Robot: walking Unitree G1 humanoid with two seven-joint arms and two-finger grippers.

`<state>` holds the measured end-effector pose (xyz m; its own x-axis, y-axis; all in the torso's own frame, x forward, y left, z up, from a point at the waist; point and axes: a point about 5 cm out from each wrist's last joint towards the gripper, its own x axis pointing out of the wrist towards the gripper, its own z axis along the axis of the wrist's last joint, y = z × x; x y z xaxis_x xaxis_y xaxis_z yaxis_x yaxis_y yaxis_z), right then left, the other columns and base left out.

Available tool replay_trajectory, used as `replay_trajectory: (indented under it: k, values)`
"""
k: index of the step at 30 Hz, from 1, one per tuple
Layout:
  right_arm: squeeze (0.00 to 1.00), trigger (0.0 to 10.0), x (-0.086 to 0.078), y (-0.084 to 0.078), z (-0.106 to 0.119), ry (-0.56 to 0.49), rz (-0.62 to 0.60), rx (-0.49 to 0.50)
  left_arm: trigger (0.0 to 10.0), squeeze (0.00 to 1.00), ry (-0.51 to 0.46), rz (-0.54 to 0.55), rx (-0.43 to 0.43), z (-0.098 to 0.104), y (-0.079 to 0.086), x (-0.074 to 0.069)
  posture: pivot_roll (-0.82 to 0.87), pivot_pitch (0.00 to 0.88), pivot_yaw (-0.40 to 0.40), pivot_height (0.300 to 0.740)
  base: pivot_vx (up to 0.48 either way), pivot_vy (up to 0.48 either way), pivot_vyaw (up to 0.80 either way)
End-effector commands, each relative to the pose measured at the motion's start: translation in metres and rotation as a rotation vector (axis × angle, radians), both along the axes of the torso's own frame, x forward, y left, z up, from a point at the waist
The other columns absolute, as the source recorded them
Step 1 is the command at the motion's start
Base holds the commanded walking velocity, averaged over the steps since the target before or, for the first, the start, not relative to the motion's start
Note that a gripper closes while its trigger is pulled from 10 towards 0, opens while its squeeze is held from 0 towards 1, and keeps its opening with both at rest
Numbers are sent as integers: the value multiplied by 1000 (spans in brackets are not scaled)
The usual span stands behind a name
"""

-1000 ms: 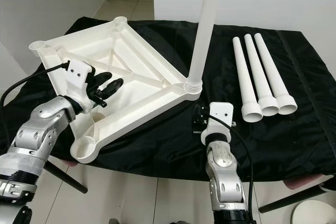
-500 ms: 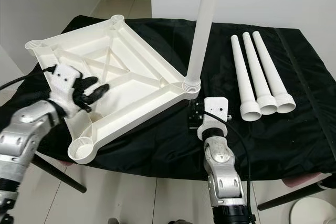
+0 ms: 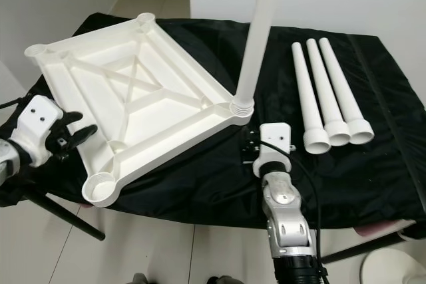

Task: Building children table

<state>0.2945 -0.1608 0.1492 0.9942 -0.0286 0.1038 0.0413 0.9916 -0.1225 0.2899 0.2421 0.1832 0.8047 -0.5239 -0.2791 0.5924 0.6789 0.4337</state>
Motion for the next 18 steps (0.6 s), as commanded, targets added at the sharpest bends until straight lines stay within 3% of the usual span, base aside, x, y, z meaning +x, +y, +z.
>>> replay_trajectory:
  k: [1, 3, 6, 8, 18]
  values:
    - [0, 10000, 0, 1, -2, 2, 10, -6, 10000, 0, 18, -29, 35, -3, -3, -3, 89, 131, -11, 740, 0, 0, 0]
    - [0, 10000, 2, 2, -1, -5, 11, -10, 10000, 0, 55, -72, 96, -13, -8, -11, 87, 130, -14, 740, 0, 0, 0]
    - [0, 10000, 2, 2, -1, -5, 11, -10, 10000, 0, 55, -72, 96, -13, -8, -11, 87, 130, -14, 740, 0, 0, 0]
    - [0, 10000, 1, -1, -1, -6, 4, -16, 10000, 0, 66, -120, 118, -23, -21, -15, 71, 127, -14, 740, 0, 0, 0]
    - [0, 10000, 0, -11, 5, -27, -28, -38, 10000, 0, 86, -227, 93, -38, -56, -17, 42, 122, 5, 740, 0, 0, 0]
